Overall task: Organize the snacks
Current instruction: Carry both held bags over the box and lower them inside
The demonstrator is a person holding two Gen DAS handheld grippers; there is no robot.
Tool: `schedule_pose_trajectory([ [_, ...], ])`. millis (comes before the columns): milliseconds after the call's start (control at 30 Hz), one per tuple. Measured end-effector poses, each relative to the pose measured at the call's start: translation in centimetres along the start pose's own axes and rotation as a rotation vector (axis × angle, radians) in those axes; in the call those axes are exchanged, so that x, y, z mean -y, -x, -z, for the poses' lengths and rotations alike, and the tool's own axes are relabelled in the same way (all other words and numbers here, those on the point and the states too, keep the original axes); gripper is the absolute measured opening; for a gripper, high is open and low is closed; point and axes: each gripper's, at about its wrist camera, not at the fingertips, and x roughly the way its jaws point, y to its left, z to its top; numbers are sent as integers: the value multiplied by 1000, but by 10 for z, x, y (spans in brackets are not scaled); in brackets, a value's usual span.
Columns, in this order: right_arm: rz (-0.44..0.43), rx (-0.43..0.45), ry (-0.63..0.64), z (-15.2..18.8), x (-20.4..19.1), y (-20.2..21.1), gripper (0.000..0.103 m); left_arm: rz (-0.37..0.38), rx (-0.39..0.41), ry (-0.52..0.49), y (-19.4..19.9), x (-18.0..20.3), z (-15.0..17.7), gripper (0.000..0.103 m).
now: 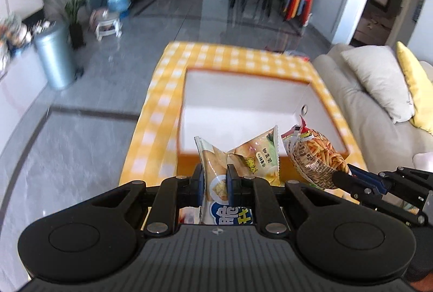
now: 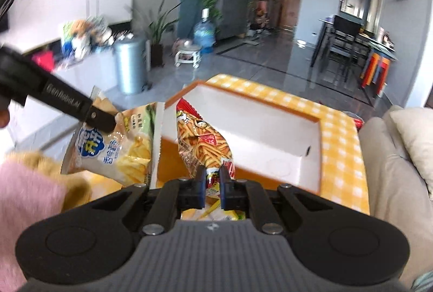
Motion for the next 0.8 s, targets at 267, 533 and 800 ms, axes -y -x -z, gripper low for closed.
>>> schedule_pose_trajectory([
  [267,43,37,-141,-52,37,-6,5,-1,104,-92,-6,18,-48,17],
  [533,17,-25,-243,-84,62,-50,4,-38,54,-167,-53,26,-79,17],
  [800,2,-186,-241,-86,61,-126,4,-108,-66,-295,-113,35,-75,17],
])
